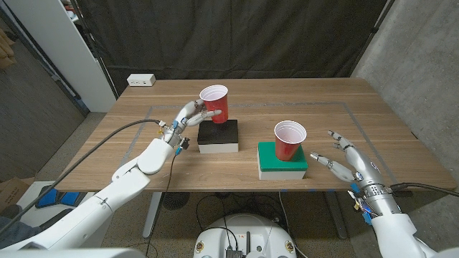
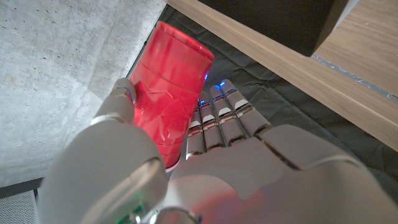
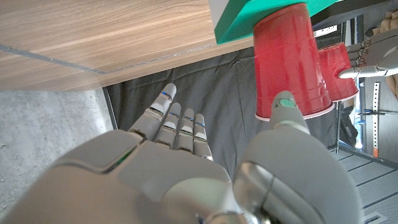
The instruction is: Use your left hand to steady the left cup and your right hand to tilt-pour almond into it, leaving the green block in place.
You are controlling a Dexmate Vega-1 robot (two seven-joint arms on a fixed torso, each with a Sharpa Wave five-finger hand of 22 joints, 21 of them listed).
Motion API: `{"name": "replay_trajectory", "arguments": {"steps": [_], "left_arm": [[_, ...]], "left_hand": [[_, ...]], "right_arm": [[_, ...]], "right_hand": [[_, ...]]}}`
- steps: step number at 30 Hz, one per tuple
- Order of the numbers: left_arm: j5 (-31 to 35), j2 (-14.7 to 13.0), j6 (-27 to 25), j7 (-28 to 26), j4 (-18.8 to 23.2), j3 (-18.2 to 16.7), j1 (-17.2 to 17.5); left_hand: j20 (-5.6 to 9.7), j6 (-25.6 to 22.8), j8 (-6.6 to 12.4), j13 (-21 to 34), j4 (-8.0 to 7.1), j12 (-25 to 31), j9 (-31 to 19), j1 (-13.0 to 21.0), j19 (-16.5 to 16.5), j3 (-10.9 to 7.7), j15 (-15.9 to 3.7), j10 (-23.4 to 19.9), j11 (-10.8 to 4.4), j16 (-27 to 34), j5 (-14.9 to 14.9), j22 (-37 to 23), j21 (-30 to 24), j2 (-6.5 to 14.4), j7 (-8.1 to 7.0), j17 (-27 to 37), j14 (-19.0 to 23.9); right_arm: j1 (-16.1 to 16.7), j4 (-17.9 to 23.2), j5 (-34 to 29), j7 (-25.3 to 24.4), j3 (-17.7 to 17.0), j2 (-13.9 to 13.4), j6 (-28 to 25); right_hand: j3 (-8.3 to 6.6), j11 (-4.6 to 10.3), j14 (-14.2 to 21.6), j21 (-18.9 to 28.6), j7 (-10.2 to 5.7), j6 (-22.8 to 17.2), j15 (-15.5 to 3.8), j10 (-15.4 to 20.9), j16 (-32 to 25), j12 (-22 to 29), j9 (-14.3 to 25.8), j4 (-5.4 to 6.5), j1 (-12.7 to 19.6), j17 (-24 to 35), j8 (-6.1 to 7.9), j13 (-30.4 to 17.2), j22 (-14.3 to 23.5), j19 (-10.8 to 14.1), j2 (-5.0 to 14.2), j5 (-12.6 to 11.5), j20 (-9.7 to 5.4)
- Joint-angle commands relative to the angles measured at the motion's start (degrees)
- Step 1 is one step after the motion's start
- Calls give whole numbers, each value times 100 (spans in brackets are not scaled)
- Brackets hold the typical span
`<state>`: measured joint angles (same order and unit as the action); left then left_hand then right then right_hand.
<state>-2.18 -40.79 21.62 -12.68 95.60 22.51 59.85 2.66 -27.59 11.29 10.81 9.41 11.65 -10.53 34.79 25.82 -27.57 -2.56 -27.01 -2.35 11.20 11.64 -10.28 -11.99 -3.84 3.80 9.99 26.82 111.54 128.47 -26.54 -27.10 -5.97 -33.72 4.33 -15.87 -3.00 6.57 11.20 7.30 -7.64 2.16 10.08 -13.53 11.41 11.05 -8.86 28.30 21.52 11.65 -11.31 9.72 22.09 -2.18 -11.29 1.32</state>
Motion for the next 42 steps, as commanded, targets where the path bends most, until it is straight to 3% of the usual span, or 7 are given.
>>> {"name": "replay_trajectory", "arguments": {"steps": [1,21,42], "left_arm": [[25,-12,-25,-111,91,-74,120],[84,-108,-233,-188,295,-180,239],[144,-108,-359,-278,353,-178,275]], "left_hand": [[137,-33,-22,7,5,-10,-17,46,17,20,-258,-21,24,-17,26,-7,11,41,-10,26,0],[133,-36,-25,9,8,-15,-19,69,3,52,-240,-19,7,-24,32,-8,18,59,-21,25,-20],[105,-58,-18,11,10,-9,-21,131,6,48,-235,-45,12,-18,49,-10,17,144,-15,27,-14]], "right_arm": [[-281,-145,24,229,168,-84,163],[-965,-455,319,468,605,-436,493],[-1463,-789,624,582,1055,-722,727]], "right_hand": [[6,8,-2,-7,7,53,11,-21,21,-4,18,-6,44,3,-2,-29,31,-22,-43,-33,2],[26,-20,-4,-3,21,64,16,-21,21,1,19,11,30,3,-3,-30,31,-22,-69,-37,16],[74,-58,-44,-8,45,112,68,-65,34,-5,19,50,-39,7,-15,-32,32,-60,-116,-42,48]]}}
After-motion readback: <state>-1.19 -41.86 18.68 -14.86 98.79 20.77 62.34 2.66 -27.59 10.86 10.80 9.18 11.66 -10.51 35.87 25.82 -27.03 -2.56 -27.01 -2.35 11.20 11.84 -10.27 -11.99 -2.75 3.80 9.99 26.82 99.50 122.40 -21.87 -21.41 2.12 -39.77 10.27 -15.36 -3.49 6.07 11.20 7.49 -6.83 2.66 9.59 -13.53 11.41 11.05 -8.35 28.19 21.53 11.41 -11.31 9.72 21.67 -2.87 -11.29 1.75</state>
